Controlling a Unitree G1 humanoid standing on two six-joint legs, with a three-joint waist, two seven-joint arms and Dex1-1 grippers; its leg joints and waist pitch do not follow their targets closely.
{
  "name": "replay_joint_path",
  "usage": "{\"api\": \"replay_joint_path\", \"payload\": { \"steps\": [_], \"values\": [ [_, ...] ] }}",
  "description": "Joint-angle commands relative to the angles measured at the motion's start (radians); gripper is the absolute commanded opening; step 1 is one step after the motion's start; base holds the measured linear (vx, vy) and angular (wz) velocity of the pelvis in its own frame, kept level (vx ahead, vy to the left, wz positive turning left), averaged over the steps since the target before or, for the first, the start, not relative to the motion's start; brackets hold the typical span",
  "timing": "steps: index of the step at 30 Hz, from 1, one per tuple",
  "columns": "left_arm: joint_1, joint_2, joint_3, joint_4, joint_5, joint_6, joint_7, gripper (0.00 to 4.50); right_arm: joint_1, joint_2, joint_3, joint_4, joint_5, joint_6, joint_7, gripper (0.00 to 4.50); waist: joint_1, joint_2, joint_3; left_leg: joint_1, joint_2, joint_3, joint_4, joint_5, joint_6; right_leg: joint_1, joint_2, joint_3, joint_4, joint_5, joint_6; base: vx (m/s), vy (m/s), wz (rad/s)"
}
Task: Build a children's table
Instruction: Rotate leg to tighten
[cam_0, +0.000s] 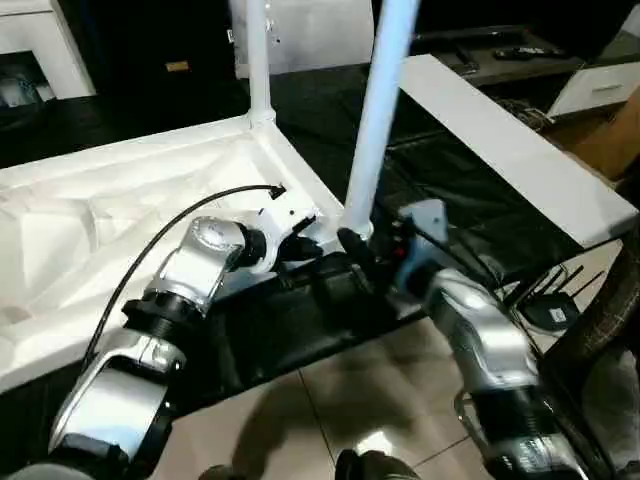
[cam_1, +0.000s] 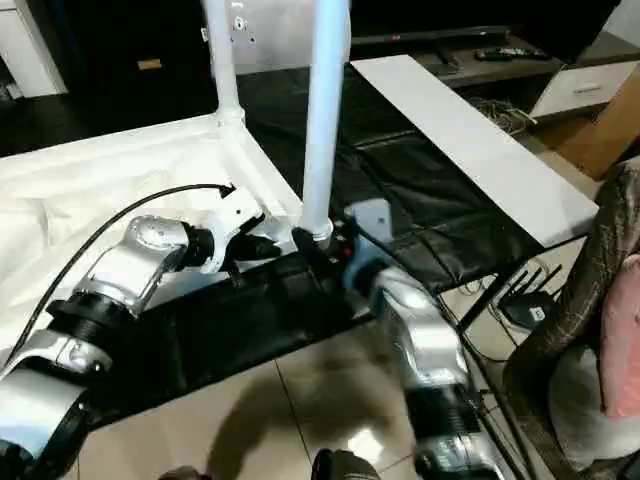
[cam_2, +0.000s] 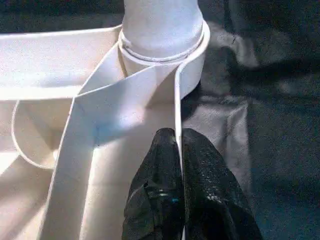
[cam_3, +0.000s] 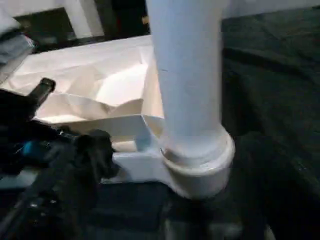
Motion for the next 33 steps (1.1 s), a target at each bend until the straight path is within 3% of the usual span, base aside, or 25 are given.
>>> {"api": "replay_joint_path", "payload": {
  "steps": [1, 4, 6, 7, 9, 12, 15, 16, 17, 18, 19, 20, 21, 22, 23, 24, 25, 26, 27, 28, 29, 30, 31, 32, 33],
  "values": [
    [-0.043, 0.053, 0.027, 0.024, 0.024, -0.107, 0.011, 0.0, 0.065, -0.028, -0.009, -0.122, 0.033, 0.044, 0.016, 4.48, 0.006, 0.001, -0.096, -0.016, -0.011, 0.034, -0.066, -0.03, 0.08, 0.107, -0.046, 0.047, -0.084, -0.333, -0.106, 0.0, 0.0, 0.0],
    [-0.049, 0.068, 0.031, 0.053, 0.016, -0.2, 0.006, 0.0, 0.137, -0.037, 0.005, -0.233, 0.046, 0.089, 0.012, 4.48, 0.006, -0.002, -0.095, -0.018, -0.018, 0.035, -0.066, -0.065, 0.071, 0.102, -0.045, 0.044, -0.099, -0.433, -0.045, 0.0, 0.0, 0.0],
    [-0.05, 0.067, 0.037, 0.057, 0.008, -0.218, 0.007, 0.0, 0.153, -0.036, 0.007, -0.256, 0.042, 0.105, 0.002, 4.48, 0.006, -0.002, -0.096, -0.019, -0.017, 0.035, -0.067, -0.061, 0.066, 0.099, -0.043, 0.043, -0.102, -0.455, -0.029, 0.0, 0.0, 0.0],
    [-0.046, 0.059, 0.072, 0.05, -0.029, -0.228, 0.01, 0.27, 0.189, -0.029, 0.011, -0.309, 0.044, 0.15, -0.029, 4.5, 0.007, 0.006, -0.099, -0.019, -0.016, 0.035, -0.068, -0.046, 0.063, 0.099, -0.043, 0.043, -0.101, -0.439, -0.038, 0.0, 0.0, 0.0],
    [-0.034, 0.051, 0.103, 0.024, -0.059, -0.232, 0.025, 0.54, 0.218, -0.021, 0.011, -0.354, 0.039, 0.219, -0.079, 4.5, 0.009, 0.005, -0.099, -0.021, -0.01, 0.033, -0.071, -0.028, 0.058, 0.098, -0.04, 0.043, -0.096, -0.389, -0.057, 0.0, 0.0, 0.0],
    [-0.016, 0.035, 0.15, -0.02, -0.089, -0.25, 0.09, 0.76, 0.248, -0.032, 0.034, -0.401, 0.002, 0.287, -0.126, 4.5, 0.014, 0.013, -0.102, -0.019, -0.004, 0.031, -0.071, -0.034, 0.038, 0.099, -0.042, 0.046, -0.086, -0.312, -0.11, 0.0, 0.0, 0.0],
    [-0.011, 0.021, 0.189, -0.041, -0.116, -0.2, 0.157, 1.03, 0.269, -0.044, 0.055, -0.446, -0.049, 0.345, -0.179, 4.5, 0.014, 0.008, -0.099, -0.018, -0.013, 0.035, -0.068, -0.067, 0.03, 0.1, -0.038, 0.043, -0.092, -0.361, -0.089, 0.0, 0.0, 0.0],
    [0.027, 0.013, 0.226, -0.121, -0.132, -0.137, 0.219, 1.03, 0.276, -0.046, 0.066, -0.467, -0.077, 0.405, -0.212, 4.5, 0.015, 0.017, -0.099, -0.019, -0.015, 0.035, -0.067, -0.069, 0.028, 0.099, -0.039, 0.043, -0.094, -0.392, -0.073, 0.0, 0.0, 0.0],
    [0.027, 0.013, 0.226, -0.121, -0.132, -0.137, 0.219, 1.03, 0.276, -0.046, 0.066, -0.467, -0.077, 0.405, -0.212, 4.5, 0.015, 0.012, -0.1, -0.02, -0.014, 0.035, -0.067, -0.067, 0.03, 0.1, -0.038, 0.041, -0.097, -0.408, -0.061, 0.0, 0.0, 0.0],
    [0.047, 0.012, 0.236, -0.161, -0.134, -0.116, 0.235, 1.03, 0.278, -0.051, 0.071, -0.473, -0.075, 0.429, -0.211, 4.5, 0.016, 0.017, -0.1, -0.018, -0.015, 0.035, -0.066, -0.071, 0.032, 0.097, -0.038, 0.041, -0.099, -0.418, -0.056, 0.0, 0.0, 0.0],
    [0.086, 0.006, 0.256, -0.23, -0.148, -0.079, 0.244, 1.03, 0.285, -0.06, 0.081, -0.484, -0.07, 0.416, -0.198, 4.5, 0.016, 0.029, -0.102, -0.02, -0.011, 0.032, -0.067, -0.074, 0.029, 0.099, -0.04, 0.04, -0.095, -0.413, -0.058, 0.0, 0.0, 0.0],
    [0.141, -0.006, 0.28, -0.325, -0.17, -0.035, 0.262, 1.03, 0.295, -0.063, 0.088, -0.499, -0.067, 0.386, -0.196, 4.5, 0.012, 0.026, -0.107, -0.022, -0.003, 0.031, -0.066, -0.073, 0.026, 0.103, -0.045, 0.04, -0.092, -0.382, -0.07, 0.0, 0.0, 0.0],
    [0.198, -0.014, 0.293, -0.416, -0.177, 0.005, 0.279, 1.03, 0.301, -0.063, 0.092, -0.51, -0.064, 0.372, -0.197, 4.5, 0.011, 0.023, -0.104, -0.025, -0.008, 0.033, -0.066, -0.073, 0.035, 0.1, -0.04, 0.039, -0.098, -0.38, -0.071, 0.0, 0.0, 0.0],
    [0.198, -0.014, 0.293, -0.416, -0.177, 0.005, 0.279, 1.03, 0.301, -0.063, 0.092, -0.51, -0.064, 0.372, -0.197, 4.5, 0.008, 0.024, -0.104, -0.027, -0.008, 0.033, -0.066, -0.086, 0.038, 0.1, -0.04, 0.038, -0.094, -0.392, -0.072, 0.0, 0.0, 0.0],
    [0.375, -0.042, 0.302, -0.656, -0.162, 0.079, 0.35, 1.03, 0.305, -0.058, 0.103, -0.519, -0.063, 0.36, -0.204, 4.5, 0.022, 0.012, -0.111, -0.068, -0.009, -0.006, -0.075, -0.086, 0.068, 0.14, -0.078, 0.003, -0.063, -0.379, -0.079, 0.0, 0.0, 0.0],
    [0.403, -0.045, 0.299, -0.694, -0.162, 0.095, 0.363, 1.03, 0.304, -0.059, 0.107, -0.521, -0.067, 0.365, -0.206, 4.5, 0.008, 0.03, -0.113, -0.074, 0.004, -0.019, -0.084, -0.047, 0.093, 0.146, -0.082, -0.006, -0.066, -0.336, -0.09, 0.0, 0.0, 0.0],
    [0.489, -0.073, 0.301, -0.801, -0.143, 0.125, 0.419, 1.03, 0.3, -0.054, 0.118, -0.526, -0.057, 0.367, -0.193, 4.5, 0.005, 0.03, -0.104, -0.062, -0.006, -0.026, -0.071, -0.069, 0.133, 0.125, -0.084, -0.033, -0.091, -0.382, -0.085, 0.009, -0.031, 0.38],
    [0.526, -0.096, 0.309, -0.845, -0.145, 0.143, 0.447, 1.03, 0.298, -0.05, 0.122, -0.526, -0.05, 0.365, -0.186, 4.5, -0.004, 0.037, -0.1, -0.056, -0.003, -0.035, -0.068, -0.089, 0.137, 0.121, -0.085, -0.042, -0.092, -0.39, -0.105, 0.019, -0.037, 0.64],
    [0.578, -0.134, 0.328, -0.904, -0.156, 0.174, 0.494, 1.03, 0.294, -0.042, 0.129, -0.525, -0.042, 0.36, -0.174, 4.5, -0.014, 0.035, -0.093, -0.071, 0.006, -0.055, -0.072, -0.155, 0.121, 0.13, -0.074, -0.065, -0.092, -0.427, -0.106, 0.019, -0.037, 0.64],
    [0.611, -0.155, 0.337, -0.937, -0.149, 0.182, 0.524, 1.03, 0.292, -0.045, 0.141, -0.521, -0.041, 0.349, -0.159, 4.5, -0.021, 0.049, -0.085, -0.062, 0.052, -0.101, -0.103, -0.291, 0.104, 0.126, -0.058, -0.076, -0.066, -0.416, -0.122, 0.003, -0.097, 0.64],
    [0.64, -0.168, 0.343, -0.969, -0.151, 0.184, 0.539, 1.03, 0.291, -0.055, 0.155, -0.512, -0.054, 0.326, -0.153, 4.5, -0.02, 0.07, -0.078, -0.055, 0.101, -0.164, -0.157, -0.451, 0.112, 0.124, -0.033, -0.05, 0.02, -0.341, -0.132, -0.005, -0.145, 0.73],
    [0.659, -0.174, 0.345, -0.99, -0.149, 0.182, 0.546, 1.03, 0.292, -0.062, 0.165, -0.507, -0.063, 0.309, -0.148, 4.5, -0.018, 0.062, -0.072, -0.051, 0.094, -0.163, -0.157, -0.505, 0.113, 0.114, -0.033, -0.033, 0.032, -0.311, -0.147, -0.005, -0.145, 0.73],
    [0.678, -0.181, 0.357, -1.017, -0.139, 0.212, 0.563, 1.03, 0.292, -0.069, 0.173, -0.493, -0.077, 0.275, -0.145, 4.5, -0.002, 0.047, -0.063, -0.066, 0.035, -0.125, -0.124, -0.555, 0.058, 0.115, -0.057, -0.007, 0.003, -0.382, -0.165, 0.004, -0.159, 0.82],
    [0.684, -0.19, 0.367, -1.022, -0.127, 0.22, 0.58, 1.03, 0.294, -0.069, 0.174, -0.488, -0.077, 0.267, -0.142, 4.5, 0.023, 0.013, -0.052, 0.001, -0.056, -0.053, 0.001, -0.433, 0.002, 0.053, -0.129, -0.04, -0.153, -0.809, -0.097, -0.059, -0.12, 0.78],
    [0.69, -0.193, 0.37, -1.03, -0.126, 0.231, 0.588, 1.03, 0.295, -0.07, 0.173, -0.484, -0.077, 0.26, -0.141, 4.5, 0.021, -0.005, -0.054, 0.038, -0.083, -0.019, 0.091, -0.28, 0.026, 0.024, -0.17, -0.062, -0.214, -0.97, -0.054, -0.059, -0.12, 0.78]
  ]
}}
